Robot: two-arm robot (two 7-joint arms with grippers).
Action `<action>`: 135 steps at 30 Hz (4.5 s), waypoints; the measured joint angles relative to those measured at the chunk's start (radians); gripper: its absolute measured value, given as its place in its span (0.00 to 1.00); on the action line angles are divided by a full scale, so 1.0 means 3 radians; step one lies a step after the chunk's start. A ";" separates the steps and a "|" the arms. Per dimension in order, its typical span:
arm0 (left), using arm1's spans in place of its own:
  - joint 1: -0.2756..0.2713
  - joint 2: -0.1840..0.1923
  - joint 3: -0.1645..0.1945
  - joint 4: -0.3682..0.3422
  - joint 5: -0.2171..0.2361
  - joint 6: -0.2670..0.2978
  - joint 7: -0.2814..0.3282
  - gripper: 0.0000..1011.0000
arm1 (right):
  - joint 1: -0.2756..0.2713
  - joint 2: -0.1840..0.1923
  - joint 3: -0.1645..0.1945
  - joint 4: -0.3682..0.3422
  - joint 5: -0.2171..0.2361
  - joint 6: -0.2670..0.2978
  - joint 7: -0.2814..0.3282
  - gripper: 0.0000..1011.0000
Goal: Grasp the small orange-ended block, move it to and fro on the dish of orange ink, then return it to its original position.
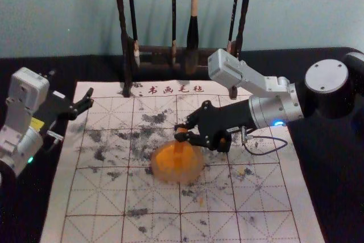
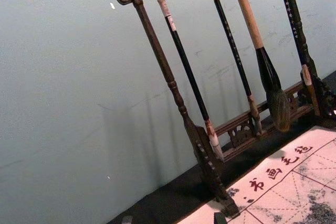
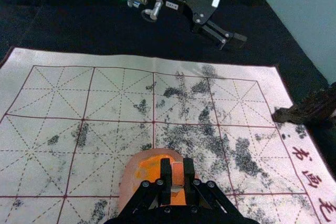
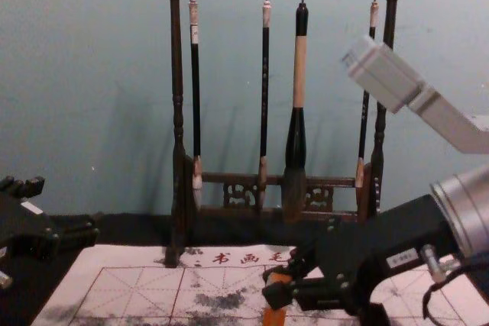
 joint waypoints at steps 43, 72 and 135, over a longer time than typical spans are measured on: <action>0.0000 0.0000 0.0000 0.0000 0.0000 0.0000 0.0000 0.99 | 0.0092 -0.0168 -0.0074 0.0287 -0.0149 -0.0094 -0.0051 0.13; 0.0000 0.0000 0.0000 0.0000 0.0000 0.0000 0.0000 0.99 | -0.0018 0.0073 -0.0041 0.0022 -0.0133 -0.0104 0.0012 0.13; 0.0000 0.0000 0.0000 0.0000 0.0000 0.0000 0.0000 0.99 | 0.0079 -0.0234 -0.0101 0.0309 -0.0151 -0.0203 -0.0084 0.13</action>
